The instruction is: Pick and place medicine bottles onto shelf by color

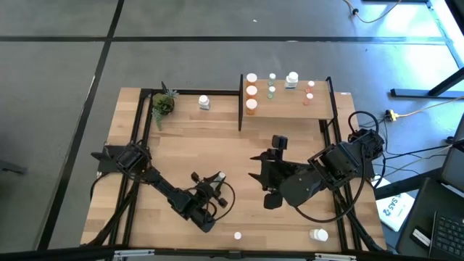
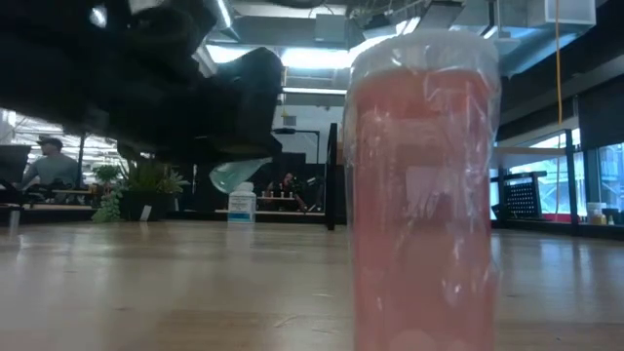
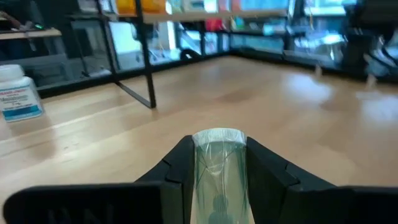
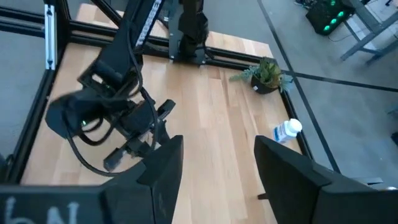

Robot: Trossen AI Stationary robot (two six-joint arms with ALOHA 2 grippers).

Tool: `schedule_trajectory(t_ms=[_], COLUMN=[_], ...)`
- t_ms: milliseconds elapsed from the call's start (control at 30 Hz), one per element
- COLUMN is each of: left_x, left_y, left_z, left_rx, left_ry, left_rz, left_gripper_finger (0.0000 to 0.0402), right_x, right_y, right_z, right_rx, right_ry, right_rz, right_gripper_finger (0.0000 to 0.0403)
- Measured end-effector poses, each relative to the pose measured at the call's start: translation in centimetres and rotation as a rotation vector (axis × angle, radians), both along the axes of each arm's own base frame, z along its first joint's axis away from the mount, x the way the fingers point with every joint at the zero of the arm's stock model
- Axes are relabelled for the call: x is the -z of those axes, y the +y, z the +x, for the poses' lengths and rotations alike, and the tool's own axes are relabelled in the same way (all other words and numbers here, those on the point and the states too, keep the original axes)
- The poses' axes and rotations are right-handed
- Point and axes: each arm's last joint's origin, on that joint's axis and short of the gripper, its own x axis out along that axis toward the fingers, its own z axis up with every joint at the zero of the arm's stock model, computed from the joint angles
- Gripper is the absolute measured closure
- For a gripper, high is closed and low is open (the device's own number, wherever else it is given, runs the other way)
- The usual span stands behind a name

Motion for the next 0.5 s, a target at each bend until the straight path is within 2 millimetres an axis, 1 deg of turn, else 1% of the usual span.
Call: schedule_trajectory(t_ms=[100,200,333,500], left_x=[-1.1,-2.4,-4.3,-7.0], left_y=[-0.4,-0.8,-1.2,-1.6], left_z=[-0.1,-0.2,-0.3,-0.4], left_rx=[0.064,0.138,0.244,0.389], left_ry=[0.072,0.136,0.179,0.219], left_rz=[-0.023,-0.054,-0.118,-0.157], left_gripper_finger=[0.0305,0.0305,0.0305,0.0305], right_x=[0.0,0.5,1.4,2.4], right_y=[0.0,0.3,1.0,1.7], right_z=[0.0,0.1,0.4,0.9], right_rx=[-0.043,-0.21,-0.442,-0.616], right_ry=[0.024,0.123,0.222,0.297], right_rz=[-0.043,-0.144,-0.201,-0.257], right_gripper_finger=[0.0202,0.0202,0.0202,0.0202])
